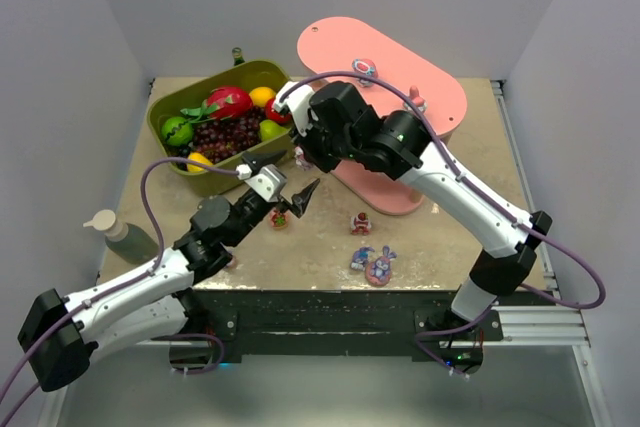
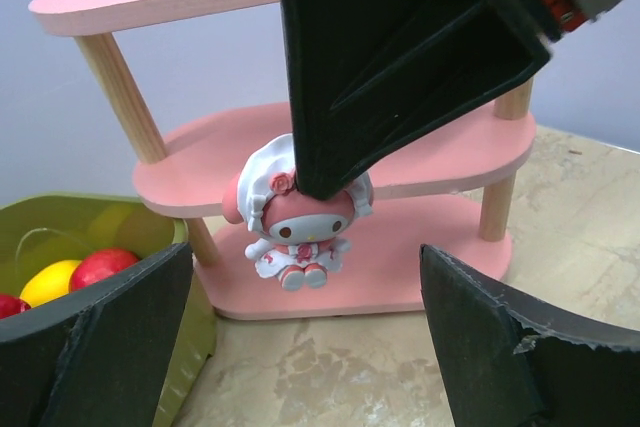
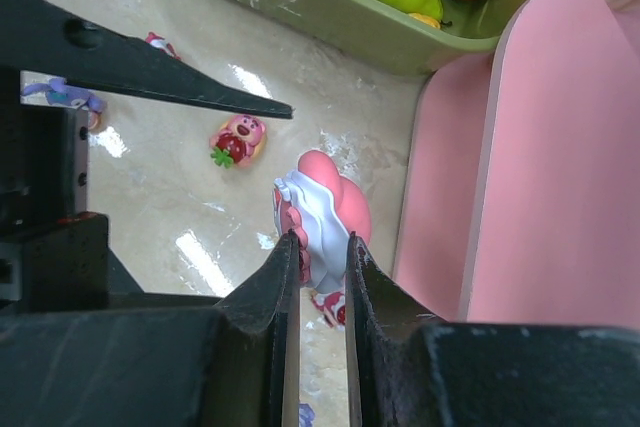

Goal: Place and organize the plastic toys onto the shelf

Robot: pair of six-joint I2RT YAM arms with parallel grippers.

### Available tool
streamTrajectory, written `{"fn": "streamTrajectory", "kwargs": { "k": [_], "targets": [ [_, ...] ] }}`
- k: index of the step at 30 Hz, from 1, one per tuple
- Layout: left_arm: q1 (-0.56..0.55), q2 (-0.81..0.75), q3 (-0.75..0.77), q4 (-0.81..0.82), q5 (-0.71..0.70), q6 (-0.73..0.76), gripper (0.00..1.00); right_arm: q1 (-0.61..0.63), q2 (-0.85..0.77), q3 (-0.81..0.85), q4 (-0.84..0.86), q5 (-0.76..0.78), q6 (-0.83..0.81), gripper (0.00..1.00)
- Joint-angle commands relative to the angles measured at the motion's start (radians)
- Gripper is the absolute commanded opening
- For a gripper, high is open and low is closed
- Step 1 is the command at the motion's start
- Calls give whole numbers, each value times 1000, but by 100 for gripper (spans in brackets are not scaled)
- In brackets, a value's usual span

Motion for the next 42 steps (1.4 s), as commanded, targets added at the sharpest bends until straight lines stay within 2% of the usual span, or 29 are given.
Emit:
{"fn": "streamTrajectory", "kwargs": {
  "k": [1,9,18,28,37,40,42],
  "targets": [
    [-6,39,33,128,-29,32,99,-1,-52,-9,40,-19,-2,0],
    [-6,46,33,168,-46,12,98,-1,-57,-29,48,-29,1,0],
    [-9,57,50,165,2,-17,87,-1,-47,-49,76,-22,13,0],
    [-17,114,70,179,1,-31,88,-1,-38,-47,77,-26,18,0],
    [-23,147,94,208,-21,-21,85,-1,-38,-57,70,-35,12,0],
    [-28,157,97,208,-23,-13,80,-1,-37,-58,68,-33,12,0],
    [-29,164,103,201,-21,-13,72,-1,-32,-58,68,-29,12,0]
  ]
}}
